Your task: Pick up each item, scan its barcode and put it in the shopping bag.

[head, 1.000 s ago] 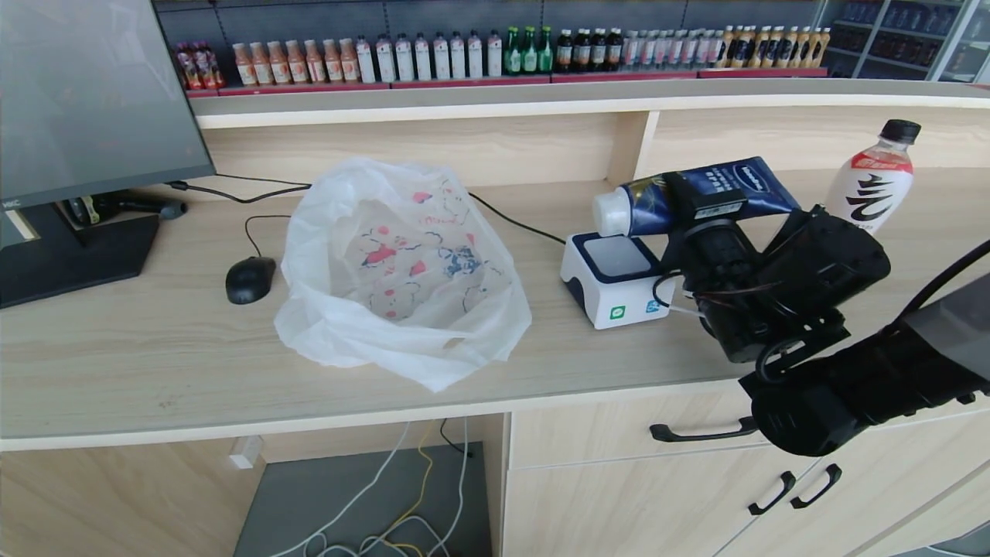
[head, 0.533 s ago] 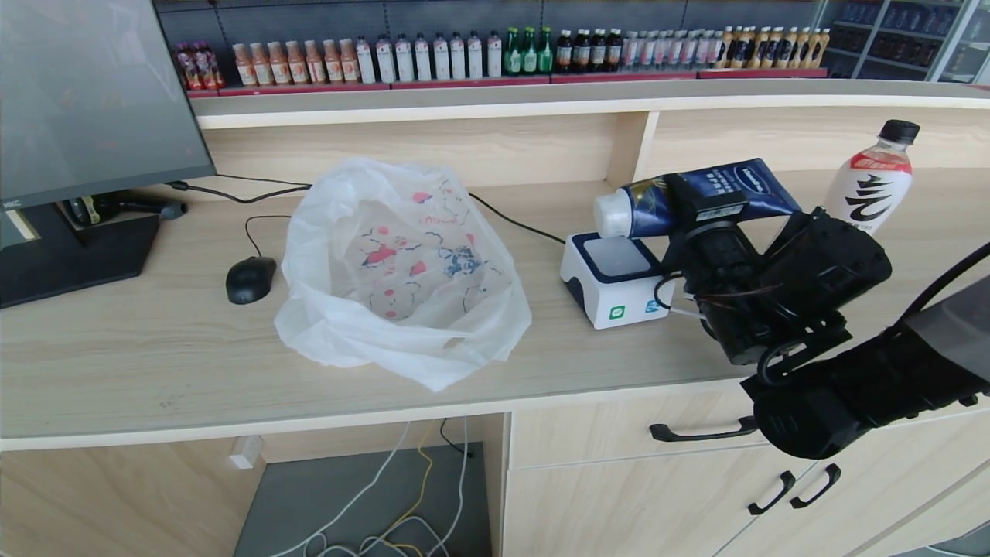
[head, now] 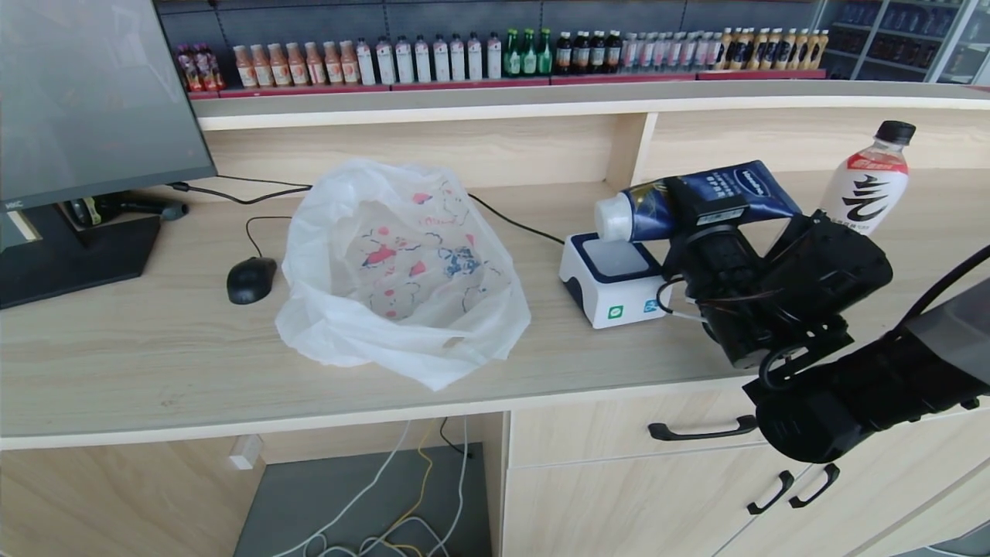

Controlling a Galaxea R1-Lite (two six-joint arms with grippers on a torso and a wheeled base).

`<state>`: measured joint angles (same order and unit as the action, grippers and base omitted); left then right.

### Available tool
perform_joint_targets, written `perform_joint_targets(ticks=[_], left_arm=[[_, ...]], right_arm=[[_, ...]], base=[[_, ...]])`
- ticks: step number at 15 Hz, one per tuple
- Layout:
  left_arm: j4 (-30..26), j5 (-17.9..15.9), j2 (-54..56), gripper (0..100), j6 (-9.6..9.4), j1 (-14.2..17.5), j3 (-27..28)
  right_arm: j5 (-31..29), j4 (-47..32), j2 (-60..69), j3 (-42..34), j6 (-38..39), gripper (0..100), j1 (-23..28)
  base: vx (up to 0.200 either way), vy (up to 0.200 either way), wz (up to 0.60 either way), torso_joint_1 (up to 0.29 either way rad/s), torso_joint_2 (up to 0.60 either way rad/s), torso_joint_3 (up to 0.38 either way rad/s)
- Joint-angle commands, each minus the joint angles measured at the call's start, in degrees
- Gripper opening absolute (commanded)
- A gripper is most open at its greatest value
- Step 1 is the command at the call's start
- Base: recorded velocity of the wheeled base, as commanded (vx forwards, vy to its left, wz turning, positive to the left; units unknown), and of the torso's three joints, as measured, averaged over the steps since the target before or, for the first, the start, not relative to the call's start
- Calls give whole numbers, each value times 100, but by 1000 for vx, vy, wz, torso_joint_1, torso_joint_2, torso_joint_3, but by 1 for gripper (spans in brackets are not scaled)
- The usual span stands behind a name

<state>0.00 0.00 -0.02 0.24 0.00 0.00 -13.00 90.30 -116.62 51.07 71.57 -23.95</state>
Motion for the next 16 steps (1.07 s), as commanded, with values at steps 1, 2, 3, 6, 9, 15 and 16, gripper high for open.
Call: perform_joint_targets(ticks=[1,2,3,6,9,15,16], left_arm=[[0,0,2,100,2,0,0],[0,0,2,100,2,0,0],[0,0,2,100,2,0,0],[0,0,2,100,2,0,0],[0,0,2,100,2,0,0],[0,0,2,100,2,0,0],[0,0,2,100,2,0,0]], right_arm=[[-1,-30,-169,9,6,0,-4],[-1,-30,-169,9,6,0,-4],[-1,-30,-186,17,15,0,-4],[-1,-30,-160,26,15,0,5],[-1,-30,-151,35,15,0,5],[-1,-30,499,193,24,0,31],[-1,-30,605,193,15,0,31]], base=[[0,0,0,0,0,0],[0,0,0,0,0,0],[0,0,0,0,0,0],[0,0,0,0,0,0],[0,0,0,0,0,0],[0,0,0,0,0,0],[0,0,0,0,0,0]])
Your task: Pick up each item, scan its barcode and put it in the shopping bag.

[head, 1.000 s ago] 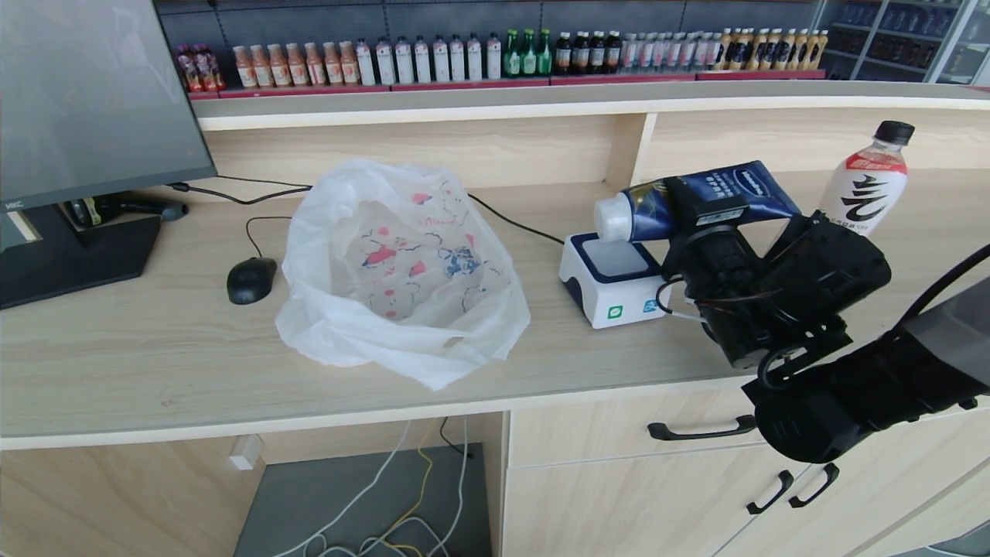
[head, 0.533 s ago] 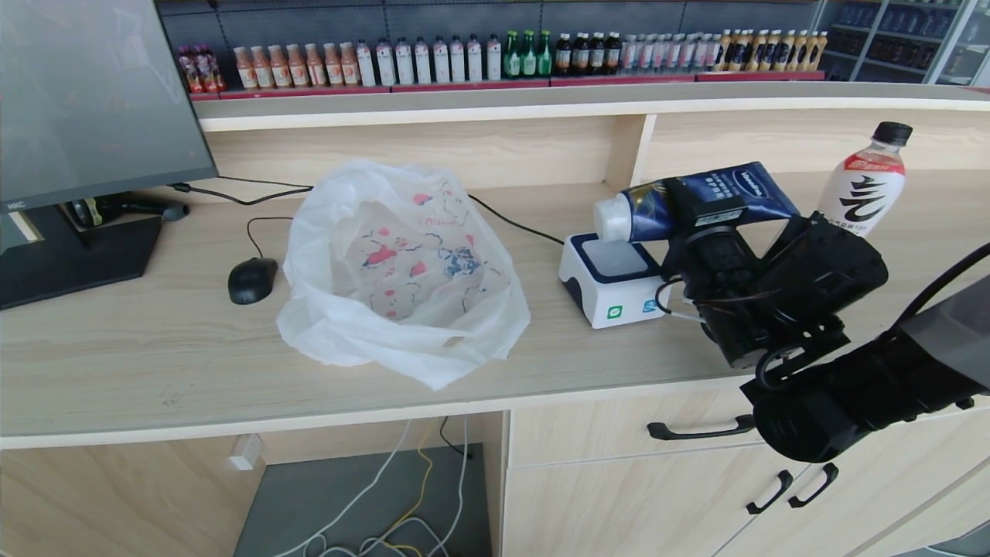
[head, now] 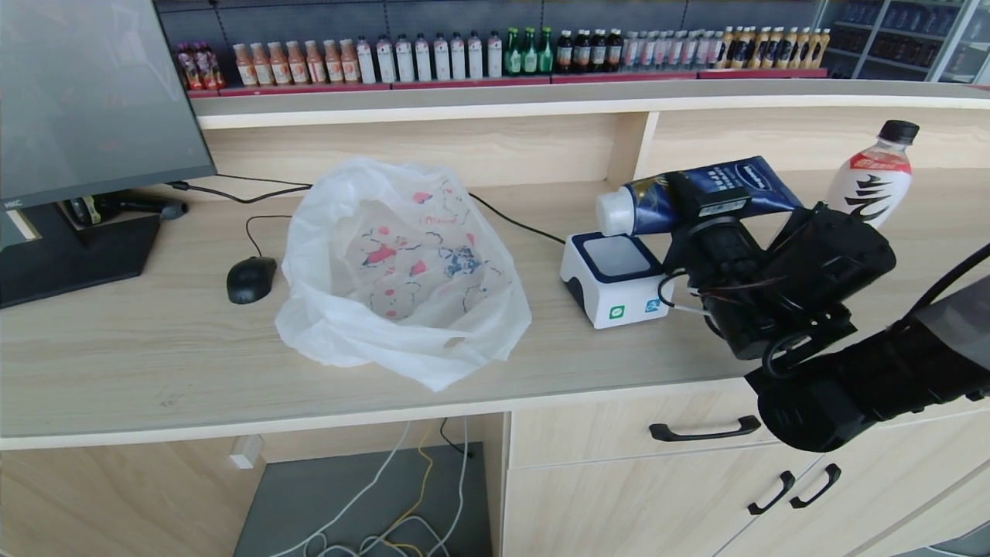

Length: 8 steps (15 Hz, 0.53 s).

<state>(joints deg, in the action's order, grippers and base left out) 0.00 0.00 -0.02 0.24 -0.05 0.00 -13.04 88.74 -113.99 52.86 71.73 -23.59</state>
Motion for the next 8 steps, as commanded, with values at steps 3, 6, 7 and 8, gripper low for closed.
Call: perform_joint_targets(ticks=[3,6,7,8], left_arm=[[0,0,2,100,2,5,0],[0,0,2,100,2,5,0],[0,0,2,100,2,5,0],[0,0,2,100,2,-4,0]], right_arm=[[4,126,439,23,-1,0,-5],[4,126,554,5,-36,0,-14],[4,126,598,5,-54,0,-14],[12,126,712,-21,-107,0,-14]], base=[[0,0,0,0,0,0],[0,0,0,0,0,0],[0,0,0,0,0,0],[0,0,0,0,0,0]])
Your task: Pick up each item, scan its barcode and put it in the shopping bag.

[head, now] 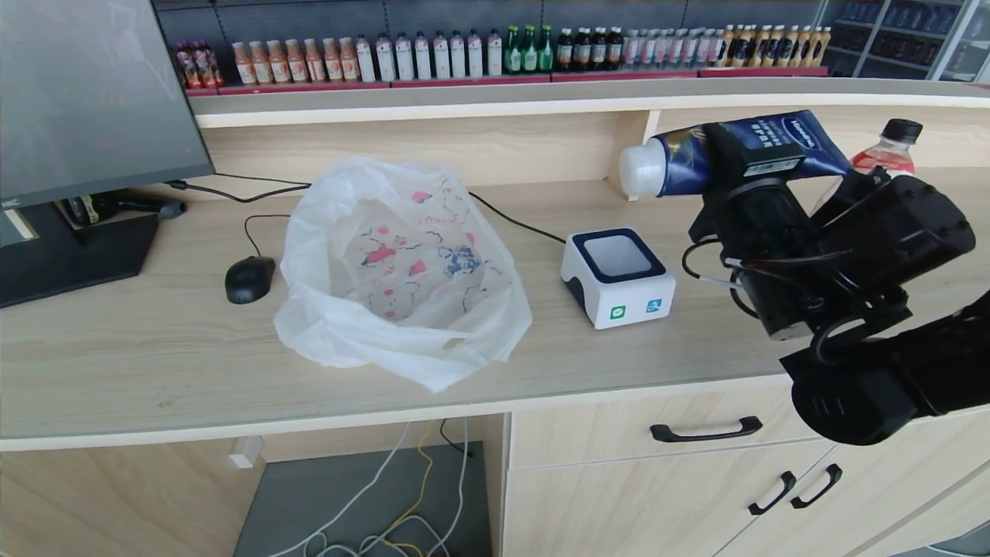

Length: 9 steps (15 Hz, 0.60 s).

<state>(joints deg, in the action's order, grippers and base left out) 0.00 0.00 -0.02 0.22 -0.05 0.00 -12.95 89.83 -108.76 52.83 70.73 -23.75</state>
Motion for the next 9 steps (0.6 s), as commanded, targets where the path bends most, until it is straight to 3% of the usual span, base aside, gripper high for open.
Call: perform_joint_targets(ticks=[1,5,9], left_arm=[[0,0,2,100,4,5,0],[0,0,2,100,4,5,0],[0,0,2,100,4,5,0]], right_arm=[[11,17,294,-63,-94,0,2],[55,17,426,-467,-833,0,-148],[-129,17,1472,-1539,-1184,0,-684]], base=[[0,0,0,0,0,0],[0,0,0,0,0,0],[0,0,0,0,0,0]])
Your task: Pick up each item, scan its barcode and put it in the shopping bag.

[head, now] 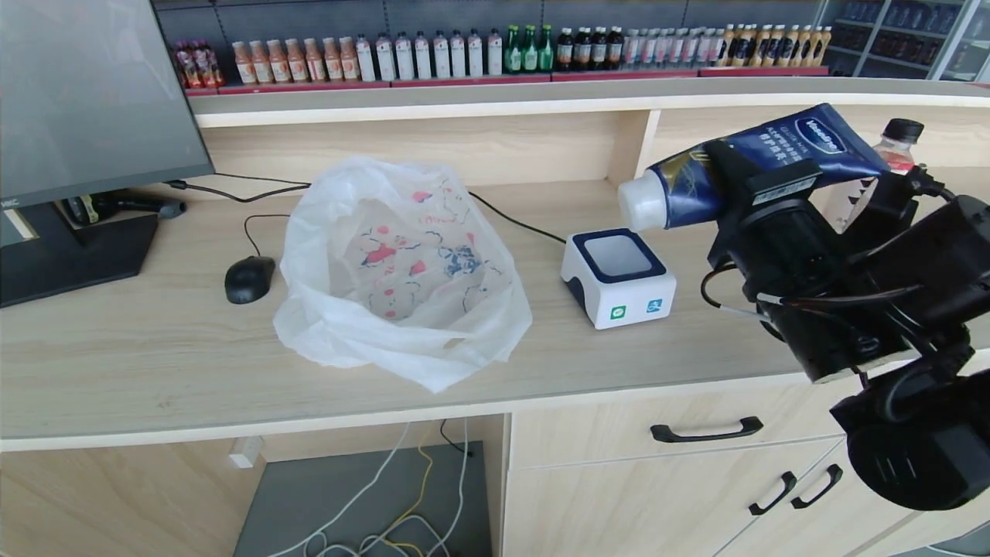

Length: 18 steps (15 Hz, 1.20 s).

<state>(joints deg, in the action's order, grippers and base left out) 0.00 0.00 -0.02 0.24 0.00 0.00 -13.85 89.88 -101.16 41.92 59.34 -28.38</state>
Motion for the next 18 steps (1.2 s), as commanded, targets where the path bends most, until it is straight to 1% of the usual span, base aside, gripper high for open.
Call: perform_joint_targets(ticks=[1,2,4,5,7,8,9,10,11,12,13,17,18], left_arm=[[0,0,2,100,2,0,0],[0,0,2,100,2,-9,0],[0,0,2,100,2,0,0],[0,0,2,100,2,0,0],[0,0,2,100,2,0,0],[0,0,2,100,2,0,0],[0,0,2,100,2,0,0],[0,0,2,100,2,0,0],[0,0,2,100,2,0,0],[0,0,2,100,-24,-9,0],[0,0,2,100,-68,-9,0],[-9,0,2,100,-77,-9,0],[-9,0,2,100,-77,-9,0]], right_arm=[[-39,12,826,-571,-169,0,-247],[-30,12,1063,-853,-643,0,-344],[119,12,1423,-1011,-1188,0,-572],[462,12,1502,-1266,-1812,0,-704],[1104,12,1546,-1846,-3096,0,-783],[1218,12,1555,-1986,-3421,0,-783],[1376,12,1590,-2294,-4168,0,-801],[1490,12,1599,-2505,-4405,0,-792],[1508,12,1678,-2769,-4431,0,-774],[1517,12,1722,-2979,-4467,0,-730],[1517,12,1793,-3059,-4669,0,-730],[1490,12,1977,-3217,-6057,0,-730],[1490,12,1968,-3278,-6277,0,-730]], base=[[0,0,0,0,0,0],[0,0,0,0,0,0],[0,0,0,0,0,0],[0,0,0,0,0,0],[0,0,0,0,0,0],[0,0,0,0,0,0],[0,0,0,0,0,0],[0,0,0,0,0,0],[0,0,0,0,0,0],[0,0,0,0,0,0],[0,0,0,0,0,0],[0,0,0,0,0,0],[0,0,0,0,0,0]])
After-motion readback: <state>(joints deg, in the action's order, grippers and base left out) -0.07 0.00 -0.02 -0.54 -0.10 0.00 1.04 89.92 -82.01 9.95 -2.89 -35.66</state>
